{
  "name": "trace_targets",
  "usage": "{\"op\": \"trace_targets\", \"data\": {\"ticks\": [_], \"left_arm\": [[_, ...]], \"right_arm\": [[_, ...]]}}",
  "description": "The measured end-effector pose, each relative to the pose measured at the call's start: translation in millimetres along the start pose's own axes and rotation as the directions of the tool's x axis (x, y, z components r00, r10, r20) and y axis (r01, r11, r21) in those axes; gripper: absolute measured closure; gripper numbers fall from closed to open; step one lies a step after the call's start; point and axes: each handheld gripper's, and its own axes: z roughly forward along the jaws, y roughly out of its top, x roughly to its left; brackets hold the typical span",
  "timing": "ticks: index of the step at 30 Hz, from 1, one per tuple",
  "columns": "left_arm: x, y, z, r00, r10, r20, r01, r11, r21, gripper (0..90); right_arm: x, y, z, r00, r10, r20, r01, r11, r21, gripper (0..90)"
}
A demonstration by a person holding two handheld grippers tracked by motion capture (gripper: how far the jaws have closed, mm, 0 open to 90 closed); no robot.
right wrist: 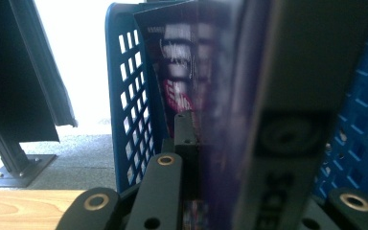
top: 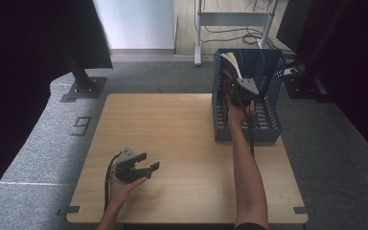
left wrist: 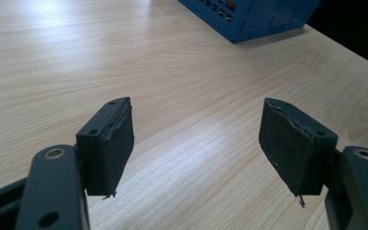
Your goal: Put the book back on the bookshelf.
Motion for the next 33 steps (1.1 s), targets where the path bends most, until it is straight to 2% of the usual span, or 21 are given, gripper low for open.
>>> {"op": "trace_targets", "data": {"ticks": [2,4,6,9,11,14,22,27,33], "left_arm": [[1.1,0.0,-0.8,1.0,-0.004,-0.001,0.004,1.0,-0.001,28.1],[1.3,0.1,-0.7,1.0,-0.004,-0.001,0.004,1.0,-0.002,28.1],[0.3,0.0,0.2,1.0,-0.004,0.002,0.004,1.0,0.001,28.2],[-2.1,0.0,1.1,1.0,-0.001,0.008,0.001,1.0,0.005,28.1],[-3.6,0.2,1.1,0.9999,0.003,0.01,-0.003,1.0,0.005,28.1],[-5.4,0.7,0.5,0.9999,0.007,0.011,-0.007,1.0,0.003,28.1],[-7.9,1.2,1.3,0.9997,0.013,0.022,-0.013,0.9999,0.008,28.1],[-7.5,1.3,1.0,0.9997,0.011,0.023,-0.011,0.9999,0.006,28.1],[-7.9,1.5,0.7,0.9996,0.012,0.025,-0.012,0.9999,0.004,28.1]], "right_arm": [[2.9,-2.6,1.7,1.0,-0.003,-0.005,0.003,1.0,0.004,81.8],[8.5,-6.5,1.0,0.9988,-0.048,-0.013,0.048,0.999,-0.004,81.6],[15.6,-10.1,-2.2,0.9944,-0.09,-0.055,0.089,0.996,-0.017,81.1],[21.3,-12.0,-5.5,0.9873,-0.102,-0.122,0.101,0.995,-0.02,77.9],[25.1,-12.4,-8.5,0.9833,-0.108,-0.146,0.106,0.994,-0.022,71.8],[26.6,-11.8,-11.3,0.9791,-0.128,-0.158,0.127,0.992,-0.017,68.5],[22.4,-10.6,-14.2,0.9697,-0.115,-0.215,0.126,0.991,0.036,60.0],[22.6,-12.3,-15.3,0.9669,-0.121,-0.225,0.137,0.989,0.056,56.1],[22.6,-10.2,-19.6,0.968,-0.116,-0.223,0.133,0.989,0.064,51.8]]}}
